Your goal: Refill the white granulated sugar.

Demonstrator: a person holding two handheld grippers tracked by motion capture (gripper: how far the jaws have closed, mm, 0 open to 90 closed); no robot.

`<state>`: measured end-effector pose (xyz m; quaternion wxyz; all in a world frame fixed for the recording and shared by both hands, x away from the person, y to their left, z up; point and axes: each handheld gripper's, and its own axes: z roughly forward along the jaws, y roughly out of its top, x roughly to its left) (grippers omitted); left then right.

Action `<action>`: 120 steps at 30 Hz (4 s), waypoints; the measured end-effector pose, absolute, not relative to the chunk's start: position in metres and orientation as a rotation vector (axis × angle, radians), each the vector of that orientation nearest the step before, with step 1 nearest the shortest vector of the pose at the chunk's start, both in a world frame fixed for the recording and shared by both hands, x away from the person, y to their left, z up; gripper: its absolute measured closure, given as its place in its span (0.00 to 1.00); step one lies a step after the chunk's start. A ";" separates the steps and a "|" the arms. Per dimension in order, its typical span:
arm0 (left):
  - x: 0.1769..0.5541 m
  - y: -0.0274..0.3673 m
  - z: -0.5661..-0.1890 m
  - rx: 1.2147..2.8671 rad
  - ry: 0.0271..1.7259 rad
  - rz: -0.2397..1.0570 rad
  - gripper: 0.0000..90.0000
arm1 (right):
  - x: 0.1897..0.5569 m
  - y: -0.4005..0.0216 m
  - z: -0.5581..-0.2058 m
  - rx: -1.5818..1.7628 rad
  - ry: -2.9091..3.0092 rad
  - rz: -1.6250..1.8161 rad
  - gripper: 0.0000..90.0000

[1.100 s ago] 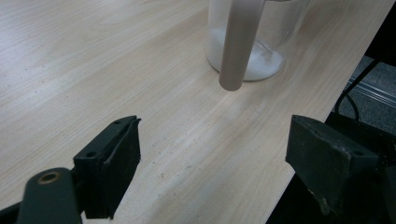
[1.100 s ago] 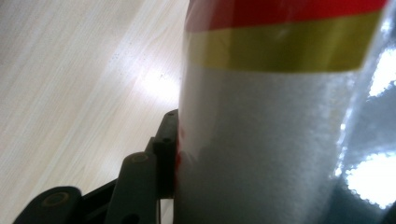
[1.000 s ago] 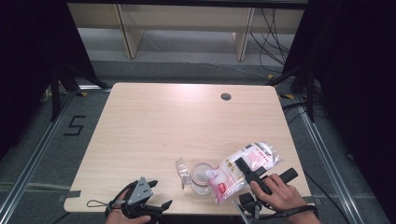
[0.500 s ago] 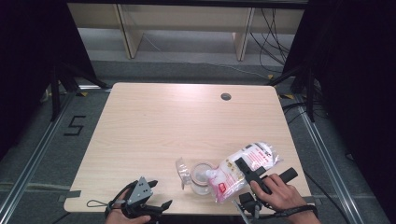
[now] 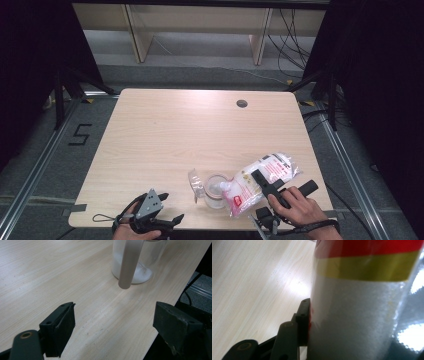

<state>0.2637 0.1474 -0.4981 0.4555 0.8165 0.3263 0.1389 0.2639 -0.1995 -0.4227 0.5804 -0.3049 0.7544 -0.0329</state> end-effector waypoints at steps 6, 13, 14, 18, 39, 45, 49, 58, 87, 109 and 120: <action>0.264 0.148 -0.498 2.019 0.803 0.344 0.19 | 0.263 -0.199 -0.422 -0.712 1.761 -0.082 0.67; 0.265 0.150 -0.497 2.052 0.795 0.366 0.19 | 0.262 -0.199 -0.421 -0.716 1.756 -0.083 0.68; 0.265 0.150 -0.497 2.056 0.792 0.362 0.19 | 0.262 -0.198 -0.421 -0.715 1.754 -0.081 0.68; 0.264 0.149 -0.497 2.037 0.795 0.351 0.19 | 0.262 -0.197 -0.422 -0.723 1.755 -0.087 0.68; 0.265 0.150 -0.497 2.055 0.789 0.366 0.19 | 0.260 -0.198 -0.421 -0.724 1.758 -0.084 0.69; 0.265 0.150 -0.497 2.053 0.788 0.366 0.19 | 0.260 -0.198 -0.420 -0.715 1.756 -0.087 0.69; 0.264 0.150 -0.496 2.054 0.793 0.362 0.19 | 0.260 -0.198 -0.420 -0.720 1.756 -0.080 0.70; 0.264 0.148 -0.498 2.022 0.801 0.349 0.19 | 0.260 -0.199 -0.420 -0.722 1.753 -0.082 0.70; 0.264 0.148 -0.498 2.020 0.813 0.349 0.19 | 0.257 -0.191 -0.416 -0.777 1.740 -0.158 0.71; 0.264 0.148 -0.498 2.021 0.810 0.349 0.19 | 0.259 -0.193 -0.416 -0.791 1.738 -0.169 0.72; 0.264 0.148 -0.498 2.038 0.802 0.355 0.19 | 0.258 -0.192 -0.419 -0.764 1.763 -0.154 0.72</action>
